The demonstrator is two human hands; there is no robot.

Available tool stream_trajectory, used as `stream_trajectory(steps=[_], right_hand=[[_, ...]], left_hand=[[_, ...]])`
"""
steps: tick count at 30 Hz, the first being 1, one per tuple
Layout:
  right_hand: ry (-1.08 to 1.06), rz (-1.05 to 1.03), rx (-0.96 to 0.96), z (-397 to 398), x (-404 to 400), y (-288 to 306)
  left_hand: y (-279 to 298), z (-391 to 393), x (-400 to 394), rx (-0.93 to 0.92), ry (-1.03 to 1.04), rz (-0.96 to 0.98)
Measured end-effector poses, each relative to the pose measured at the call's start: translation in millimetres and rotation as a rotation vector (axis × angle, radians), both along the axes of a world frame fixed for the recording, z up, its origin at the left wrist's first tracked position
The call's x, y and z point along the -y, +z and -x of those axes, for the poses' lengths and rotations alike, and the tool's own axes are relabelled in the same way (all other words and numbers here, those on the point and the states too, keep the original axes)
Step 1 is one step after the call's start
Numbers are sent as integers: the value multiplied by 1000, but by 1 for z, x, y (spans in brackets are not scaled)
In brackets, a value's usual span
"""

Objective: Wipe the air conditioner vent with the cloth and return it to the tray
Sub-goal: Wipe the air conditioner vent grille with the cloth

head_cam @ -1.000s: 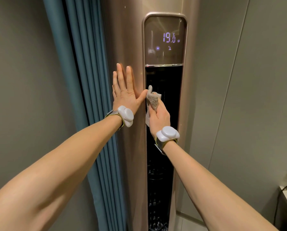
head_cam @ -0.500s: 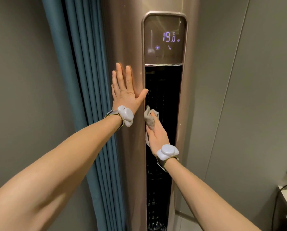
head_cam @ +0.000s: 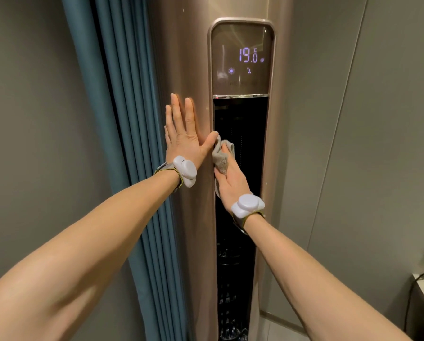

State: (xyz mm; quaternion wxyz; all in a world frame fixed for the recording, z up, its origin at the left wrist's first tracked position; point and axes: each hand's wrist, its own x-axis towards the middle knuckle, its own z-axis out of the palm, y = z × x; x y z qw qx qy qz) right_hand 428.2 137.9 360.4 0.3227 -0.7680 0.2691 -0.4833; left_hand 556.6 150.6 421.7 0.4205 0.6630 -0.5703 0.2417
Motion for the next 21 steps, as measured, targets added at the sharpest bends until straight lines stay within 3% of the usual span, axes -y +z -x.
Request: stream_trajectory(steps=[8,18,21], right_hand=[[24,-80,-75,9,-11,-46],[-33,30,6,-4,0,32],[-43,87,-15,-3,1,24]], left_hand=[[-1,3,-2,-2,23,4],[-1,1,0,11,22,1],[-1,-1,-1,10,15,-5]])
